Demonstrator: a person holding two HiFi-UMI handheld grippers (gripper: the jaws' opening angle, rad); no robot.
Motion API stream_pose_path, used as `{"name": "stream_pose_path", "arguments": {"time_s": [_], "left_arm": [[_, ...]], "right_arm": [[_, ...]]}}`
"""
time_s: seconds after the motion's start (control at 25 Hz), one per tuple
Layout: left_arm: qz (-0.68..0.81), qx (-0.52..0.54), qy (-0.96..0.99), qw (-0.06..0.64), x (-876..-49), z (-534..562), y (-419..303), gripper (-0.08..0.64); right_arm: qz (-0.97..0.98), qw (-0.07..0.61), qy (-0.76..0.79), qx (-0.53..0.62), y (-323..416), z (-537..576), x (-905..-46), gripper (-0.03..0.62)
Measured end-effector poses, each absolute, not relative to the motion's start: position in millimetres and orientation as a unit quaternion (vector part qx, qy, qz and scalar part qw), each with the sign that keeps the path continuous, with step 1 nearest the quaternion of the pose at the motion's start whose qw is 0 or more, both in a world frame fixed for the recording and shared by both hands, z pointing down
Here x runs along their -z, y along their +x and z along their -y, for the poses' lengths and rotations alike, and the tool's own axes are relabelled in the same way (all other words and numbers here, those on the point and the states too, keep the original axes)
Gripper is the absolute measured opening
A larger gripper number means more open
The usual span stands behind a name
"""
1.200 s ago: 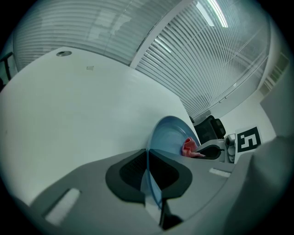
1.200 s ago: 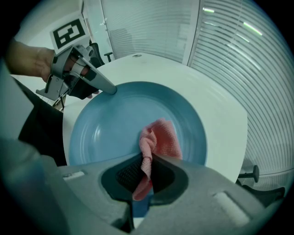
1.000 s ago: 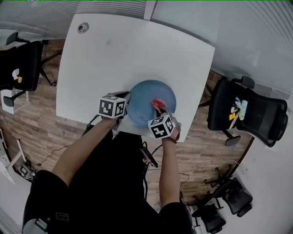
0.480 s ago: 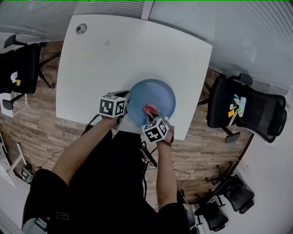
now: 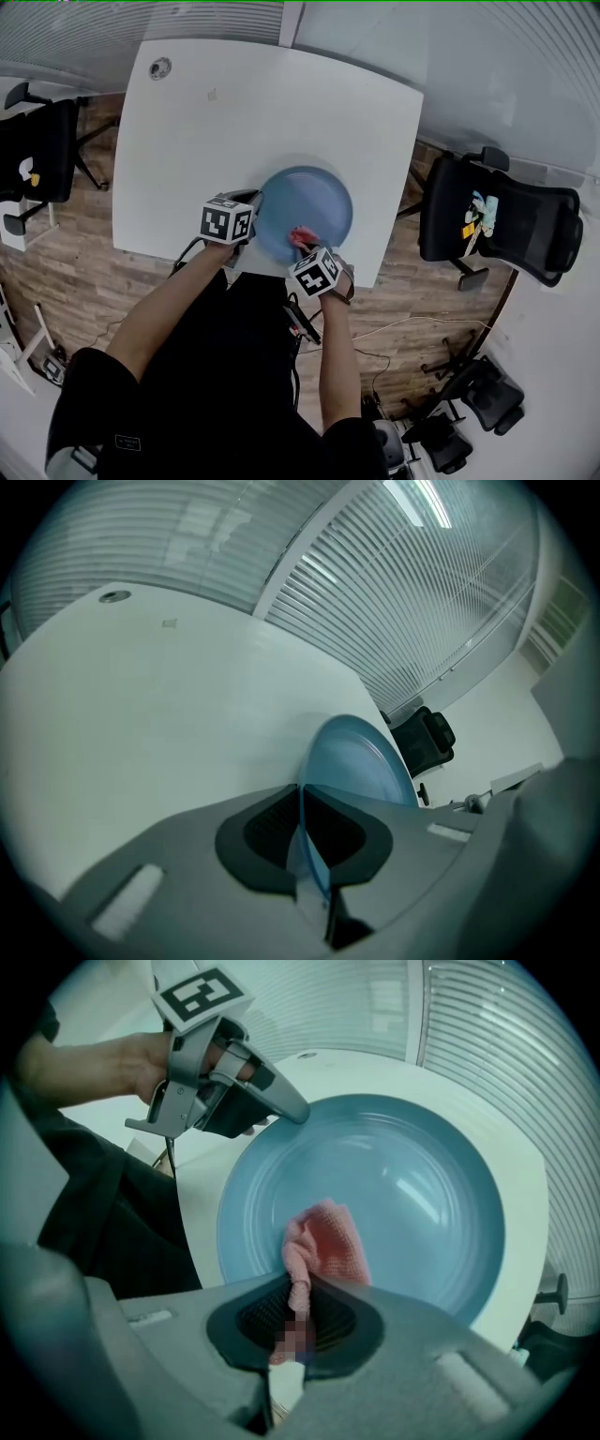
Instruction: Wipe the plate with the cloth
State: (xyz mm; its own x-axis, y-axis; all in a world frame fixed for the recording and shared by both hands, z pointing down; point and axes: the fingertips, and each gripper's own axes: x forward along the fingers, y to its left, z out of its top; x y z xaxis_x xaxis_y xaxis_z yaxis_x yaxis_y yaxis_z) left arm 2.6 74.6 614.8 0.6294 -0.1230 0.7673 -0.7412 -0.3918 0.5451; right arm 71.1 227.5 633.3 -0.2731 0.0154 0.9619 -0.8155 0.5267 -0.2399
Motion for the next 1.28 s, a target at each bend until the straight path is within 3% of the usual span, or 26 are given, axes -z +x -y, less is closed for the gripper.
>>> {"name": "stream_pose_path", "arguments": {"time_s": [0.64,1.28], "left_arm": [[0.275,-0.338,0.769,0.468,-615,-76,2,0.020],[0.272,-0.341,0.770,0.466,-614,-76,3,0.023]], "right_arm": [[0.660,0.579,0.341,-0.335,151,-169,-637,0.021],[0.653,0.564,0.408,-0.299,166,-134,-638,0.021]]}}
